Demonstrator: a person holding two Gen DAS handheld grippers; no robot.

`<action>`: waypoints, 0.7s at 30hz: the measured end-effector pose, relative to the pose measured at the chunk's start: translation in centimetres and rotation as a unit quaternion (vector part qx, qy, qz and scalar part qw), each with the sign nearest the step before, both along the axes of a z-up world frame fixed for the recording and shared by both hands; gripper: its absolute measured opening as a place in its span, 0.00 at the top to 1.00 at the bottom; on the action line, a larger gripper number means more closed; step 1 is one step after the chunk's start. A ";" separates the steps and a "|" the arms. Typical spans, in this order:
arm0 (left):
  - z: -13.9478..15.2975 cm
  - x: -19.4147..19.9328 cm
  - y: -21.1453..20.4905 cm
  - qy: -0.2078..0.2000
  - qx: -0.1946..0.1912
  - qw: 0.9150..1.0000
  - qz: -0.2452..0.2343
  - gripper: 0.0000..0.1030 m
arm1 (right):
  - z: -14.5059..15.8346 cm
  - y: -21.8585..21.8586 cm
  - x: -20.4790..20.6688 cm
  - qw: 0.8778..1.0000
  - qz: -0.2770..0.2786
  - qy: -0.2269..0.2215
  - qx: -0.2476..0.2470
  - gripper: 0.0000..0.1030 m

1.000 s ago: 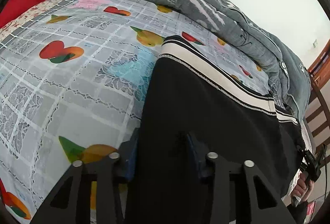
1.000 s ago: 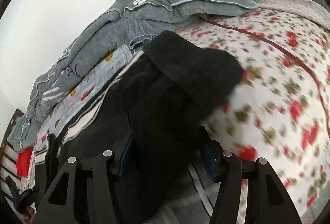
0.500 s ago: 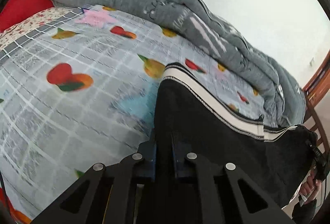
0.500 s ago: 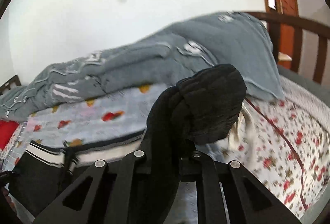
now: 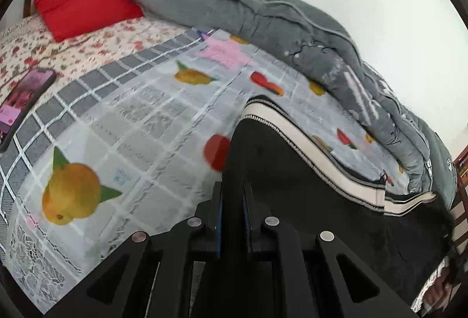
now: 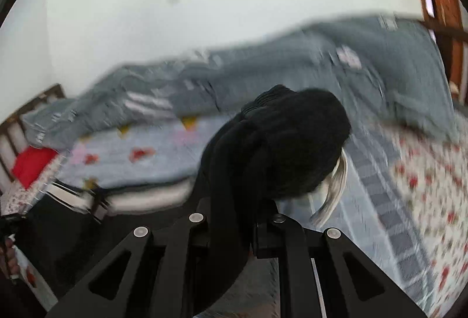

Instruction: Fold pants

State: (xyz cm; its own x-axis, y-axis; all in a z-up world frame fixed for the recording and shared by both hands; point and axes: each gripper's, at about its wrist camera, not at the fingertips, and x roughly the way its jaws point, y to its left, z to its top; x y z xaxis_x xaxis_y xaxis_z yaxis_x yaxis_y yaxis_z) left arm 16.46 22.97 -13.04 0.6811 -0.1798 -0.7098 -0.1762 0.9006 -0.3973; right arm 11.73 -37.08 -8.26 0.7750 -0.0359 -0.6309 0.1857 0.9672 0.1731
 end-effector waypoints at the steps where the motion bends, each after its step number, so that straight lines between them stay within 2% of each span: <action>1: -0.5 0.0 0.2 0.005 -0.007 1.000 -0.002 0.88 | -1.4 -0.6 0.1 1.000 -0.010 0.018 0.005 0.85; 3: -1.5 -0.3 0.5 0.017 -0.016 1.000 -0.002 0.83 | -5.0 -2.4 -0.1 0.997 -0.026 0.074 0.024 0.81; 4: -1.9 -0.4 0.5 0.023 -0.017 1.000 -0.003 0.82 | -6.1 -2.9 -0.4 0.995 -0.025 0.089 0.035 0.79; 6: -2.5 -0.8 0.5 0.030 -0.015 0.999 -0.005 0.78 | -6.9 -3.4 -2.0 0.995 -0.022 0.089 0.042 0.74; 7: -2.5 -1.1 0.6 0.027 -0.019 0.999 -0.010 0.78 | -6.5 -3.3 -2.9 0.996 -0.025 0.084 0.032 0.65; 8: -2.5 -1.5 0.7 0.026 -0.020 0.999 -0.013 0.74 | -6.0 -3.2 -3.5 0.996 -0.031 0.082 0.017 0.62; 9: -2.5 -2.1 0.8 0.023 -0.019 0.999 -0.016 0.69 | -5.2 -3.0 -4.4 0.996 -0.039 0.081 -0.004 0.62; 11: -2.5 -3.1 0.8 0.016 -0.023 0.999 -0.021 0.64 | -4.4 -2.8 -5.4 0.996 -0.038 0.080 -0.015 0.62; 16: -2.9 -4.1 0.9 0.005 -0.054 0.998 -0.036 0.56 | -2.0 -2.2 -7.5 0.995 -0.057 0.064 -0.045 0.62; 18: -2.9 -3.7 0.4 0.006 -0.057 0.998 -0.041 0.50 | -1.2 -1.6 -7.7 0.995 -0.061 0.059 -0.045 0.62; 21: -2.8 -3.2 -0.4 0.013 -0.047 0.998 -0.042 0.48 | -0.3 0.0 -7.3 0.997 -0.043 0.054 -0.035 0.62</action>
State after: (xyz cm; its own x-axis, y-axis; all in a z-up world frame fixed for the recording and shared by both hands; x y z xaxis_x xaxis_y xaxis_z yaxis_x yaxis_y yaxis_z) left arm 13.27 22.61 -15.86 0.6426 -0.3017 -0.7043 -0.1127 0.8720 -0.4764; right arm 4.39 -37.08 -8.53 0.6951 -0.1451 -0.7041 0.2818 0.9560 0.0811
